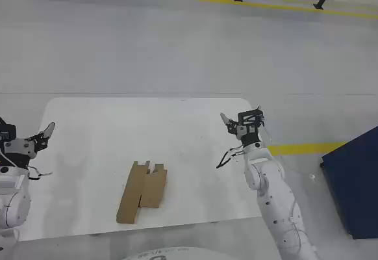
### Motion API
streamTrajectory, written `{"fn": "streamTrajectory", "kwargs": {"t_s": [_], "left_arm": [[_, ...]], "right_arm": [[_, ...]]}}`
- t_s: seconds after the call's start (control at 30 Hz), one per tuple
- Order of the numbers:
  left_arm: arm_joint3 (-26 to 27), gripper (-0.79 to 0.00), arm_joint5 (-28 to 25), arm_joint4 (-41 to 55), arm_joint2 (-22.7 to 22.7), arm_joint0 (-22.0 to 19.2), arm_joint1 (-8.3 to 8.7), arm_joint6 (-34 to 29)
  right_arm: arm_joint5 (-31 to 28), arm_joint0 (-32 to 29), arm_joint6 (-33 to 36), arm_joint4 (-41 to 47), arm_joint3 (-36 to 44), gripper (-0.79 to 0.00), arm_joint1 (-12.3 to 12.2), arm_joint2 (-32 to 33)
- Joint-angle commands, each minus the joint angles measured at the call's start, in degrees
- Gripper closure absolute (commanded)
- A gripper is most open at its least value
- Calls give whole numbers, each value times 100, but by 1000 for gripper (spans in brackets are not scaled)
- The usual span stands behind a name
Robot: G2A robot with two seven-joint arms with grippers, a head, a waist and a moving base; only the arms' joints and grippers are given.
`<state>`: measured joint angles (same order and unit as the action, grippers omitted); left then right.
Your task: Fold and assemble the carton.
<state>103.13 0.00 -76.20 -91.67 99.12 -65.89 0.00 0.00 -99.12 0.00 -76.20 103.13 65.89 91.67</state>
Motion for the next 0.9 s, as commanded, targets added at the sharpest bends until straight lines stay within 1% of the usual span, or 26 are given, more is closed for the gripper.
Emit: {"fn": "streamTrajectory", "kwargs": {"t_s": [0.0,0.2,0.27,0.4,0.5,0.83,0.87], "left_arm": [[0,-785,0,0,0,0,0,0],[0,-784,0,0,0,0,0,0],[20,-785,-20,-144,43,5,2,1],[152,-785,112,-1225,405,127,-1,199],[190,-785,65,-1867,732,255,-6,318],[190,-785,65,-1867,732,255,-6,318],[175,-785,7,-1872,763,267,-6,317]], "right_arm": [[0,0,0,0,0,-784,0,0],[0,0,0,0,0,-784,0,0],[0,0,0,0,0,-785,0,0],[0,0,0,0,0,-785,0,0],[0,0,0,0,0,-785,0,0],[0,0,0,0,0,-785,0,0],[0,0,0,0,0,-785,0,0]]}}
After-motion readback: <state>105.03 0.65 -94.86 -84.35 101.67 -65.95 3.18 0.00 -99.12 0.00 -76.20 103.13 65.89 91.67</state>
